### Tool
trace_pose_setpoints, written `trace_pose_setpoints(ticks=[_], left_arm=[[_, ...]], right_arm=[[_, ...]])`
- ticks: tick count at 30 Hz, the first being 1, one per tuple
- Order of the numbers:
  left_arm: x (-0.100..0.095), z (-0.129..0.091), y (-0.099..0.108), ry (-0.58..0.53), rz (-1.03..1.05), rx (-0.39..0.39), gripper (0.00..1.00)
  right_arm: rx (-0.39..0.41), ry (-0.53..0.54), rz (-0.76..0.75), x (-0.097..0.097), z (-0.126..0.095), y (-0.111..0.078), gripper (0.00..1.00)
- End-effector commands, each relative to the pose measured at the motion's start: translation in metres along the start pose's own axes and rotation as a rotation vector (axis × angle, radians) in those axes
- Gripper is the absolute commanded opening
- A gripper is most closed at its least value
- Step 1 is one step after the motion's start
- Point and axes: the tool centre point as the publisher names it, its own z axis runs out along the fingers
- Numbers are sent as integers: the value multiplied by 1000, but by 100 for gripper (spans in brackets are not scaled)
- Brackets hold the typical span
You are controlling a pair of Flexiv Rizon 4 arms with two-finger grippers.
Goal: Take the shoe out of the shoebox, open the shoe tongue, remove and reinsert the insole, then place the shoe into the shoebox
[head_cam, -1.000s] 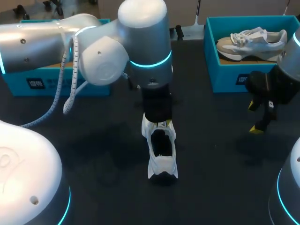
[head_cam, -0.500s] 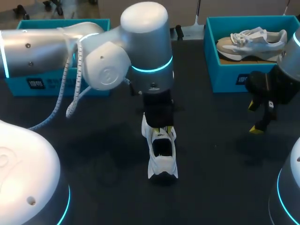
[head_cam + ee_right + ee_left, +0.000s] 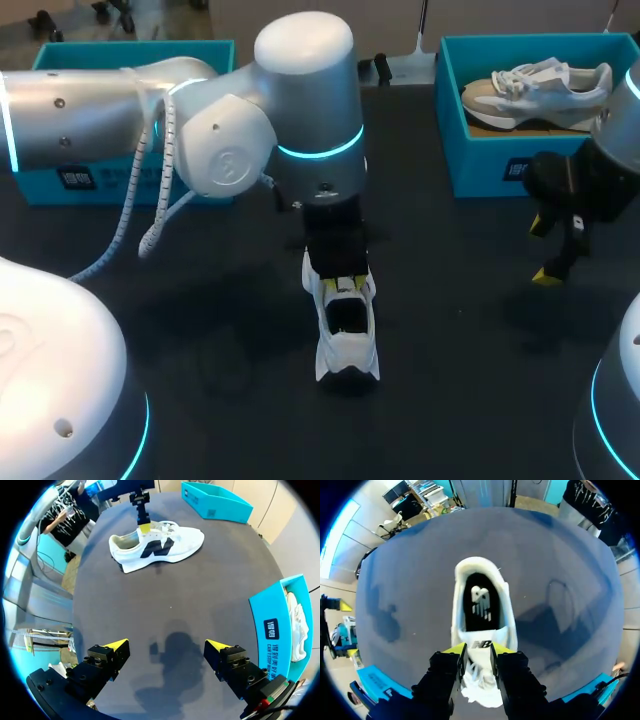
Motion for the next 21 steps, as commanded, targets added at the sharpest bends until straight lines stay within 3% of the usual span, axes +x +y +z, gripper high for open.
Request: trace_pose_setpoints(ticks=[1, 4, 6, 7, 8, 11, 21], left_arm=[[14, -36, -10, -13, -30, -37, 33], [16, -50, -11, -2, -99, -42, 37], [17, -56, -14, 7, -174, -40, 46], [18, -59, -15, 14, -222, -36, 69], [19, -61, -16, 15, -287, -43, 100], [24, -67, -20, -6, -455, -30, 100], [24, -67, -20, -6, -455, -30, 100]], right_arm=[[2, -2, 0, 1, 0, 0, 100], [2, -2, 0, 1, 0, 0, 100], [2, -2, 0, 1, 0, 0, 100], [2, -2, 0, 1, 0, 0, 100], [2, -2, 0, 1, 0, 0, 100], [2, -2, 0, 1, 0, 0, 100], [2, -2, 0, 1, 0, 0, 100]])
